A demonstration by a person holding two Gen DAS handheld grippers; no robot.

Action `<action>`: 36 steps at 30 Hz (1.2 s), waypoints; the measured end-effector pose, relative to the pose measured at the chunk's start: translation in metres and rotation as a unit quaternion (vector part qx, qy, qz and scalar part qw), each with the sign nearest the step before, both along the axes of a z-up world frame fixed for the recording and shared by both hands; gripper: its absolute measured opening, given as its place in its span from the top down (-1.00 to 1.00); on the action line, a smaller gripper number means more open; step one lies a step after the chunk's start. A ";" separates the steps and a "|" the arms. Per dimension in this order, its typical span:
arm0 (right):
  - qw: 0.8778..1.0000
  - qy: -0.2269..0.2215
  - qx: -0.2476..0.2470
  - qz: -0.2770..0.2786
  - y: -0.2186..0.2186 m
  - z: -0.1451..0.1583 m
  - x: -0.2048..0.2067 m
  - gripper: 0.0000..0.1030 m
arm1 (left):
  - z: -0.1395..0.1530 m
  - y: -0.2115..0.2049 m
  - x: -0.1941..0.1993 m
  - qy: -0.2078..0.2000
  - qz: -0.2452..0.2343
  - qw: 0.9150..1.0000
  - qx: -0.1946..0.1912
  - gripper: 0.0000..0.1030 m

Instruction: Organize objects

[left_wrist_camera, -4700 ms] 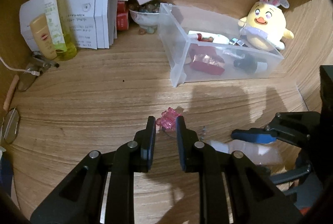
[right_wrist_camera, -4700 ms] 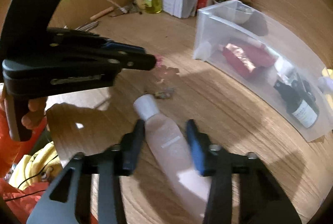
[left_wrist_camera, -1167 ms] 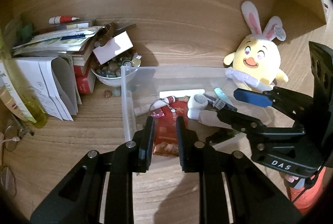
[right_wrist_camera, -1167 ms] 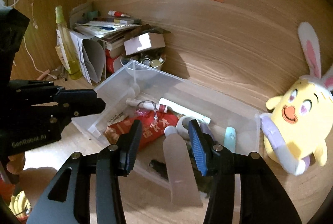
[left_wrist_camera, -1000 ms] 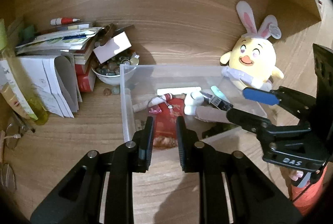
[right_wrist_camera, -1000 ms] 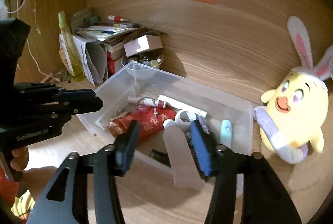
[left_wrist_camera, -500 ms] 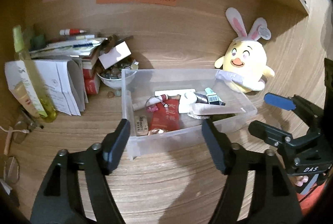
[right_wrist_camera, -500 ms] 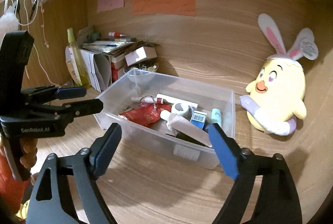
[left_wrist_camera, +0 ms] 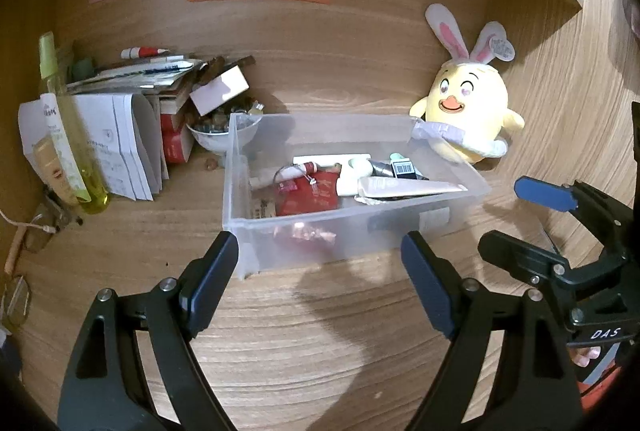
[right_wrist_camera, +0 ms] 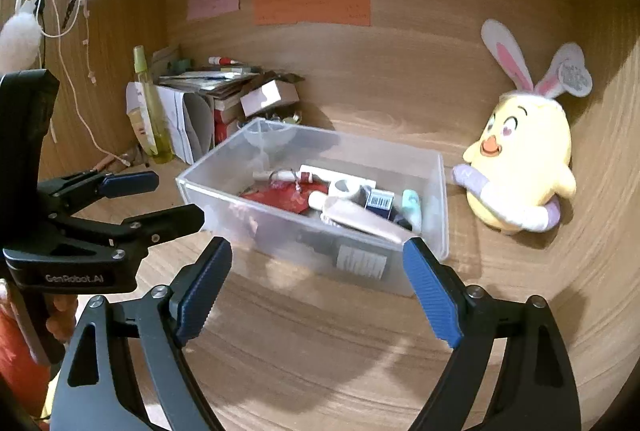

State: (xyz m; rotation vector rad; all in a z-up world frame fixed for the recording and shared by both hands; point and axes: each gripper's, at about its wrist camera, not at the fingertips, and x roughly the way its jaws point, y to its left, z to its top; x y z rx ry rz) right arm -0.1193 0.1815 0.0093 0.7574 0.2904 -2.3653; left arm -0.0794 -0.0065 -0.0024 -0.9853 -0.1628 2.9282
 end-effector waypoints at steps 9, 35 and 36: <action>1.000 -0.012 -0.004 -0.004 0.001 -0.006 -0.002 -0.66 | -0.007 -0.001 0.005 -0.001 0.008 1.000 -0.004 -0.63; 0.999 -0.025 -0.015 -0.013 0.003 -0.007 -0.010 -0.67 | -0.008 0.002 0.008 0.005 -0.003 1.000 -0.010 -0.63; 0.999 -0.026 -0.017 -0.014 0.003 -0.008 -0.010 -0.67 | -0.008 0.002 0.008 0.005 -0.003 1.000 -0.009 -0.63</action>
